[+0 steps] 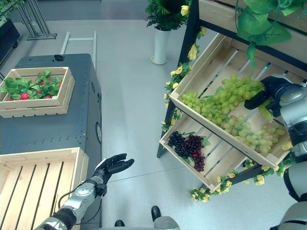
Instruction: Pick up the fruits from the basket on one side to the basket on the other side
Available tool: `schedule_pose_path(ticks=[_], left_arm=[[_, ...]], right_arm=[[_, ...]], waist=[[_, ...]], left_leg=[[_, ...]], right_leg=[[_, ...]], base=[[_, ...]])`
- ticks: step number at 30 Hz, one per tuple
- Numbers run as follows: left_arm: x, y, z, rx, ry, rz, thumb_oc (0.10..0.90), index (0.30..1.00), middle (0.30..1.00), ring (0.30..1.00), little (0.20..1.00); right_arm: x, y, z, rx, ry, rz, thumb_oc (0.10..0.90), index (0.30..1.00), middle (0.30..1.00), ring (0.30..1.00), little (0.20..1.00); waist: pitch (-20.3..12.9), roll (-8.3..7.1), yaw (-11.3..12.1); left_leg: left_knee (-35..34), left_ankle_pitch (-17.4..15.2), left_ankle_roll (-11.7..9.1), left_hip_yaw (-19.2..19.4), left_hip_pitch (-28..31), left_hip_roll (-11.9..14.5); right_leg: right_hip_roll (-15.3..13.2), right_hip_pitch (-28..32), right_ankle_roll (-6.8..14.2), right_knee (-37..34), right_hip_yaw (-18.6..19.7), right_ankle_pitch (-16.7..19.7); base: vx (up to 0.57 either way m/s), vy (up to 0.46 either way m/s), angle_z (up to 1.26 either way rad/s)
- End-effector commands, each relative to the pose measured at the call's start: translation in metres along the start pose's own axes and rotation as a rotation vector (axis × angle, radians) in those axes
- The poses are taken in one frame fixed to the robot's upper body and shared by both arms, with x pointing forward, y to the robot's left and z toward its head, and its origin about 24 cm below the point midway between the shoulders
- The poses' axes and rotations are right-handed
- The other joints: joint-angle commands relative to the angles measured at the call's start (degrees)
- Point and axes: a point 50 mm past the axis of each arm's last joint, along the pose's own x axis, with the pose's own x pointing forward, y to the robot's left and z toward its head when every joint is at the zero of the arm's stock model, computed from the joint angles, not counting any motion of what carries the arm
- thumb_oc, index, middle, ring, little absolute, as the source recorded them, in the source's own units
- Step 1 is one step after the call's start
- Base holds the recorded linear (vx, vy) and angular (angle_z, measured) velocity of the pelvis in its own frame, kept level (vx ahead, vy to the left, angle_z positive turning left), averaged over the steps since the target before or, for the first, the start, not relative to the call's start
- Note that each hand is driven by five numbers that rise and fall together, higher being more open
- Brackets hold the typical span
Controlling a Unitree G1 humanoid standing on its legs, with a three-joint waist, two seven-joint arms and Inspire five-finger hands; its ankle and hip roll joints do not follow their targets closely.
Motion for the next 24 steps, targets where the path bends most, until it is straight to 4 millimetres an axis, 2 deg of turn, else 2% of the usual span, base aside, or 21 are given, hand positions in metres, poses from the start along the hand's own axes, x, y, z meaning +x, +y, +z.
schedule_pose_path(ticks=[1,7,11,12,13,14,15,24], left_arm=[[0.015,-0.005,0.055,0.042,-0.203,-0.064,0.8,0.9,0.9,0.9,0.9],[0.015,-0.006,0.053,0.031,-0.207,-0.071,0.8,0.9,0.9,0.9,0.9],[0.016,-0.009,0.056,0.026,-0.214,-0.075,0.8,0.9,0.9,0.9,0.9],[0.016,-0.009,0.056,0.026,-0.215,-0.075,0.8,0.9,0.9,0.9,0.9],[0.016,-0.009,0.057,0.025,-0.214,-0.075,0.8,0.9,0.9,0.9,0.9],[0.016,-0.009,0.057,0.026,-0.213,-0.076,0.8,0.9,0.9,0.9,0.9],[0.017,-0.009,0.057,0.029,-0.212,-0.077,0.8,0.9,0.9,0.9,0.9],[0.017,-0.009,0.058,0.024,-0.221,-0.069,0.8,0.9,0.9,0.9,0.9]], right_arm=[[-0.021,-0.061,0.016,0.092,-0.107,-0.285,0.4,0.3,0.3,0.3,0.3],[-0.021,-0.058,0.018,0.176,-0.174,-0.372,0.4,0.3,0.3,0.3,0.3],[-0.016,-0.044,0.013,0.162,-0.142,-0.317,0.4,0.3,0.3,0.3,0.3],[-0.015,-0.042,0.012,0.159,-0.134,-0.306,0.413,0.319,0.319,0.319,0.319],[-0.015,-0.041,0.011,0.158,-0.124,-0.295,0.456,0.385,0.385,0.385,0.385],[-0.013,-0.038,0.008,0.158,-0.099,-0.262,0.568,0.552,0.552,0.552,0.552],[-0.011,-0.036,0.003,0.155,-0.08,-0.233,0.8,0.9,0.9,0.9,0.9],[-0.012,-0.038,0.009,0.107,-0.112,-0.26,0.8,0.9,0.9,0.9,0.9]], waist=[[-3.01,-1.28,1.86],[-2.94,-0.83,1.85],[-2.76,-0.79,1.91],[-2.7,-0.79,1.87],[-2.69,-0.8,1.86],[-2.7,-0.83,1.86],[-2.67,-0.87,1.83],[-2.85,-0.76,1.32]], left_leg=[[0.57,-4.61,-0.94,-3.11,1.43,-0.27],[0.57,-4.85,-0.88,-3.57,1.44,-0.46],[0.57,-4.88,-0.9,-3.56,1.34,-0.44],[0.57,-4.89,-0.92,-3.55,1.36,-0.43],[0.57,-4.9,-0.93,-3.54,1.37,-0.42],[0.57,-4.89,-0.93,-3.52,1.36,-0.4],[0.57,-4.89,-0.95,-3.43,1.38,-0.36],[0.57,-4.97,-1.1,-2.91,1.55,-0.32]], right_leg=[[0.31,0.03,-0.3,0.24,-1.89,2.16],[0.34,0.11,-0.42,0.29,-1.81,1.81],[0.29,0.08,-0.48,0.28,-1.97,1.65],[0.29,0.06,-0.51,0.31,-1.99,1.63],[0.3,0.05,-0.52,0.32,-1.99,1.61],[0.32,0.02,-0.53,0.36,-2.0,1.59],[0.3,0.02,-0.53,0.36,-2.03,1.62],[0.43,-0.17,-0.55,0.33,-1.69,1.68]], base=[[0.0,0.0,0.0],[0.0,0.0,0.0],[0.0,0.0,0.0],[0.0,0.0,0.0],[0.0,0.0,0.0],[0.0,0.0,0.0],[0.0,0.0,0.0],[0.0,0.0,0.0]])
